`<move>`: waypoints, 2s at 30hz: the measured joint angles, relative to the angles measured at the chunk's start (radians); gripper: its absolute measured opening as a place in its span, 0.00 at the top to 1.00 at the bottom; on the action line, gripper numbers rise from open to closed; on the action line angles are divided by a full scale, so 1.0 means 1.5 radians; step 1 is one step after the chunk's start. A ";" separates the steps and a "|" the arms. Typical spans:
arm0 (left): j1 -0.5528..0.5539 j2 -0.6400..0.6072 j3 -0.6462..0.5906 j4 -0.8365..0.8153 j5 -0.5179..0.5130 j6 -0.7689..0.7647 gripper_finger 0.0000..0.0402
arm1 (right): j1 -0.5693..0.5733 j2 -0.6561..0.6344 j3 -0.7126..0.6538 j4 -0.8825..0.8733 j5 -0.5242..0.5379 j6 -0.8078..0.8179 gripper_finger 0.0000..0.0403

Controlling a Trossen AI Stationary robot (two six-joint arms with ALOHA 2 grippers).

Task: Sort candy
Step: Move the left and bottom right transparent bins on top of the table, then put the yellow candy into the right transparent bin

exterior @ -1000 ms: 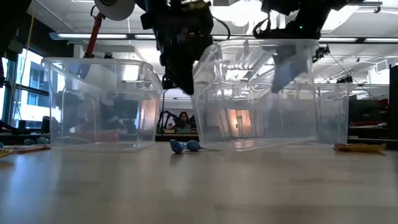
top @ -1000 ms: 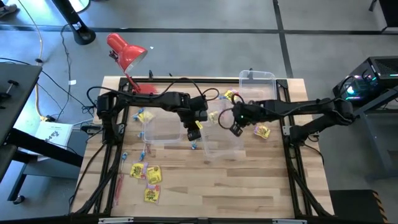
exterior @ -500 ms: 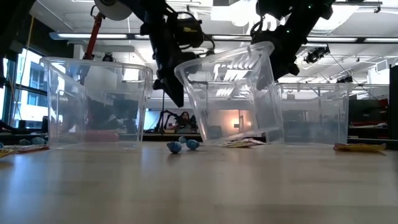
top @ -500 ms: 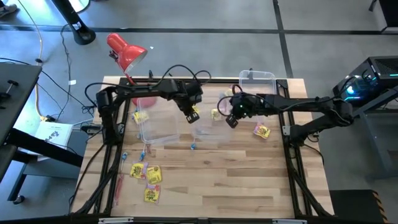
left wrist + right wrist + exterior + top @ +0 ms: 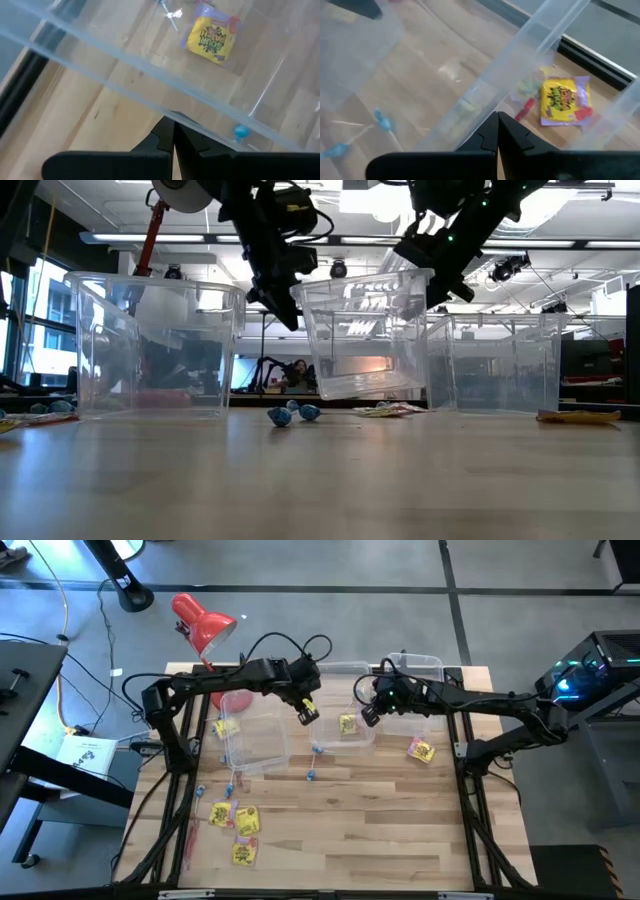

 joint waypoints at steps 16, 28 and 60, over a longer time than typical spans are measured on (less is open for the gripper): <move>0.014 -0.043 0.001 -0.072 -0.045 0.010 1.00 | -0.005 0.076 0.000 0.120 -0.019 0.059 1.00; 0.016 -0.037 0.001 -0.102 -0.138 0.033 0.98 | -0.007 0.082 0.000 0.164 -0.033 0.084 1.00; -0.035 -0.173 -0.001 0.021 -0.030 0.001 0.95 | -0.040 -0.043 0.094 -0.074 -0.109 -0.093 1.00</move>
